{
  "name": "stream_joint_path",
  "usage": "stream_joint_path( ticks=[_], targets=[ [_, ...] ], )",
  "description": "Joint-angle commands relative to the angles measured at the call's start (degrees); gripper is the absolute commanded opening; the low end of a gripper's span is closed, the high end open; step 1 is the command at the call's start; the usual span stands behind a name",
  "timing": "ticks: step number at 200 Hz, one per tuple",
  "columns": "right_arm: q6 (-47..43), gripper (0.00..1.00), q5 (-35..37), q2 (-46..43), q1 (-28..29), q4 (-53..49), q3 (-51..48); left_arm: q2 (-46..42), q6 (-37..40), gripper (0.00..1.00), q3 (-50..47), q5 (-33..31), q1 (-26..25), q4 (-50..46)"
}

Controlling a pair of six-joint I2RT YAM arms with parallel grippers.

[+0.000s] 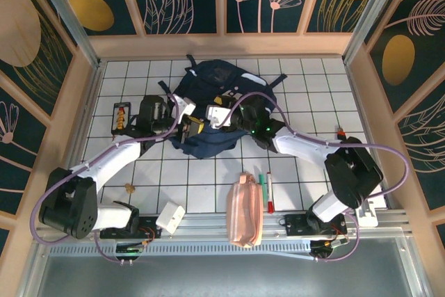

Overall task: Pack the student bag
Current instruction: Unzip the student bag at the top-center of the table.

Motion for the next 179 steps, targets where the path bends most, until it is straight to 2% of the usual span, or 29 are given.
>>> stream_joint_path(
  ticks=[1, 8, 12, 15, 21, 50, 80, 96, 116, 133, 163, 179],
  targets=[
    [-2.60, 0.51, 7.45, 3.56, 2.50, 3.31, 1.54, -0.30, -1.75, 0.00, 2.90, 8.09, -2.25, 5.99],
    [-3.80, 0.35, 9.30, 3.90, 3.10, 4.16, 1.29, -0.37, -2.33, 0.00, 2.95, 7.81, -2.24, 6.53],
    [-4.28, 0.19, 10.29, 4.01, 3.22, 4.77, 1.04, -0.51, -2.56, 0.00, 2.99, 7.41, -2.26, 6.65],
    [-4.59, 0.11, 10.92, 3.98, 3.36, 5.19, 0.87, -0.66, -2.71, 0.00, 3.11, 6.87, -2.26, 6.62],
    [-5.06, 0.00, 11.69, 3.74, 3.19, 6.12, 0.43, -0.93, -2.87, 0.00, 3.29, 5.77, -2.26, 6.38],
    [-5.70, 0.00, 8.26, -1.35, -0.15, 6.25, -3.04, -1.26, -1.05, 0.00, 5.65, -0.16, -1.55, 0.87],
    [-2.62, 0.00, -11.15, -10.33, -8.90, 4.37, -7.22, -1.94, -0.26, 0.00, 6.20, -3.36, 4.35, -1.52],
    [-1.93, 0.00, -16.09, -13.35, -11.63, 7.00, -9.46, -2.87, 1.11, 0.00, 5.89, -4.30, 7.21, -1.36],
    [0.97, 0.00, -22.50, -15.01, -16.57, 7.99, -9.67, -2.51, 7.01, 0.00, 5.52, -7.96, 7.70, -1.45],
    [-3.09, 0.00, -29.01, -16.33, -19.15, 6.79, -10.58, 0.05, 10.11, 0.00, 4.95, -10.12, 8.57, -1.01],
    [-4.31, 0.00, -32.12, -17.24, -21.94, 2.99, -11.15, 4.31, 10.31, 0.00, 3.41, -12.67, 9.82, 4.08],
    [-5.30, 0.02, -29.32, -16.54, -21.18, 0.00, -10.43, 4.43, 6.27, 0.00, 4.58, -8.06, 9.78, 6.21]
  ],
)
